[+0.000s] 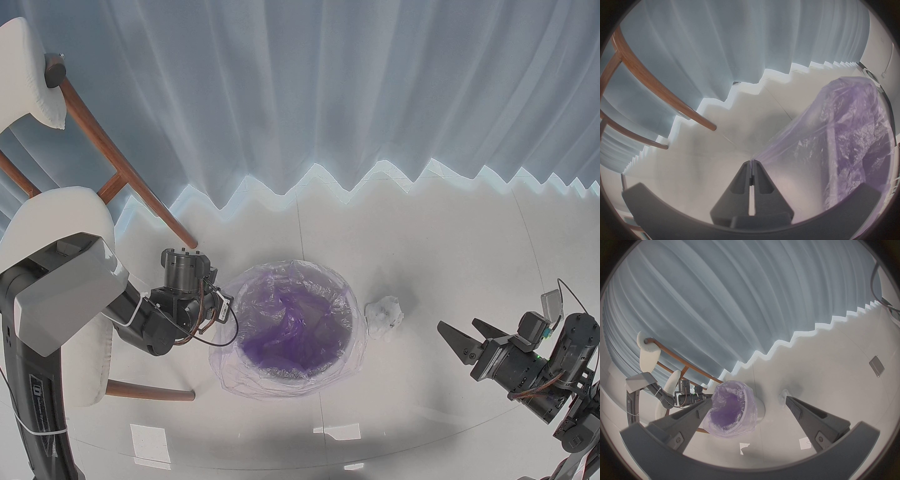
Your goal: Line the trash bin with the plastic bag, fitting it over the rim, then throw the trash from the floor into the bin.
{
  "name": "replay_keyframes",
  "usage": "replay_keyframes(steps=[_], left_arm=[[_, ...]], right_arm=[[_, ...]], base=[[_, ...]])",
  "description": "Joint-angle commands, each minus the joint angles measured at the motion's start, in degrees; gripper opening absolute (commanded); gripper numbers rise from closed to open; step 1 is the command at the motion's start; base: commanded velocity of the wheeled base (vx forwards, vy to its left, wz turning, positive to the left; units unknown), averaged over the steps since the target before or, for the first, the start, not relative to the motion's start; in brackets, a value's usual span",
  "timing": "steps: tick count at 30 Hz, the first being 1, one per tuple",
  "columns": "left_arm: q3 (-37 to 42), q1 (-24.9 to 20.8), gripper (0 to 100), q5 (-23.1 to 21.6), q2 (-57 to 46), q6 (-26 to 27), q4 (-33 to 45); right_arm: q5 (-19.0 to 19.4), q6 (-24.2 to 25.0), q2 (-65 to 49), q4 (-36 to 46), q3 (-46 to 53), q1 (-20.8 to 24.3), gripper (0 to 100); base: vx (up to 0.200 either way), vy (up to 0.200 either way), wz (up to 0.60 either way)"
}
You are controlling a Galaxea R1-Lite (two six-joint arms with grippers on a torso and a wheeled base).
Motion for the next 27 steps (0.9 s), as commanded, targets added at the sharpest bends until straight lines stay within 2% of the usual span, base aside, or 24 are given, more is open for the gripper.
replay_keyframes(steps=[1, 10, 11, 22, 27], left_arm=[[0.55, 0.32, 0, -0.03, -0.13, -0.01, -0.02], [7.23, 0.94, 0, -1.17, -3.91, 0.08, -0.29], [8.19, 0.85, 100, -1.26, -4.52, 0.08, -0.29], [9.60, 1.38, 100, -2.14, -10.68, -0.01, -1.78], [15.75, 1.73, 100, -2.40, -14.19, -0.01, -1.78]], right_arm=[[-0.17, 0.08, 0.01, 0.14, 0.92, 0.04, 100], [-0.43, 0.08, -0.07, 0.14, 0.92, 0.04, 100], [-0.69, 0.17, 0.01, 0.14, 0.92, 0.04, 100], [-0.87, 0.34, 0.01, 0.32, 0.92, 0.12, 100], [-0.87, 0.34, 0.01, 0.32, 0.92, 0.12, 100]], base=[[0.000, 0.000, 0.00], [0.000, 0.000, 0.00], [0.000, 0.000, 0.00], [0.000, 0.000, 0.00], [0.000, 0.000, 0.00]])
